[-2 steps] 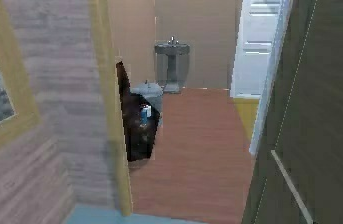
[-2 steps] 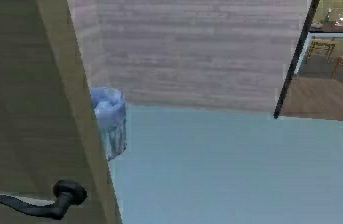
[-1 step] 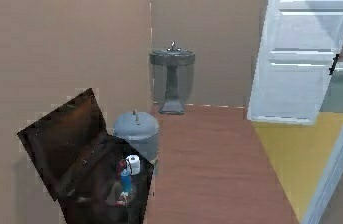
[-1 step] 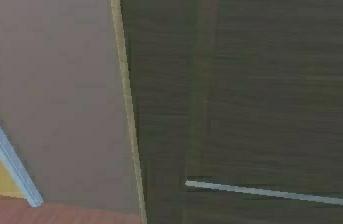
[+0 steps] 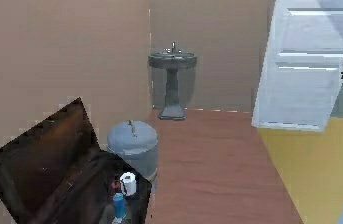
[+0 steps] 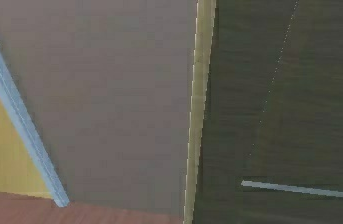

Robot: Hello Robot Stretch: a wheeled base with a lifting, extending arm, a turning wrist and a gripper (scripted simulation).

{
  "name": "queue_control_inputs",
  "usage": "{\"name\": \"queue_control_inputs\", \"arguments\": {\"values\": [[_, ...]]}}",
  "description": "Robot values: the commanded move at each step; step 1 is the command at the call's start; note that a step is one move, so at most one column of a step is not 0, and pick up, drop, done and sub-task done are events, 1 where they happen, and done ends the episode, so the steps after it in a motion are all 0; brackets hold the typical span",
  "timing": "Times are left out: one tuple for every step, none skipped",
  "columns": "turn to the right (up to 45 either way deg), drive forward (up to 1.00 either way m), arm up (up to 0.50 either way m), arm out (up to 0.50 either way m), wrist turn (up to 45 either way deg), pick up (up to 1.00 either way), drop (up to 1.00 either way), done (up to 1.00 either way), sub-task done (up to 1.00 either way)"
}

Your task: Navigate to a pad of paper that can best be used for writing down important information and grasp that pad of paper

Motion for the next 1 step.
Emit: {"name": "queue_control_inputs", "arguments": {"values": [[21.0,0.00,0.00,0.00,0.0,0.00,0.00,0.00,0.00]]}}
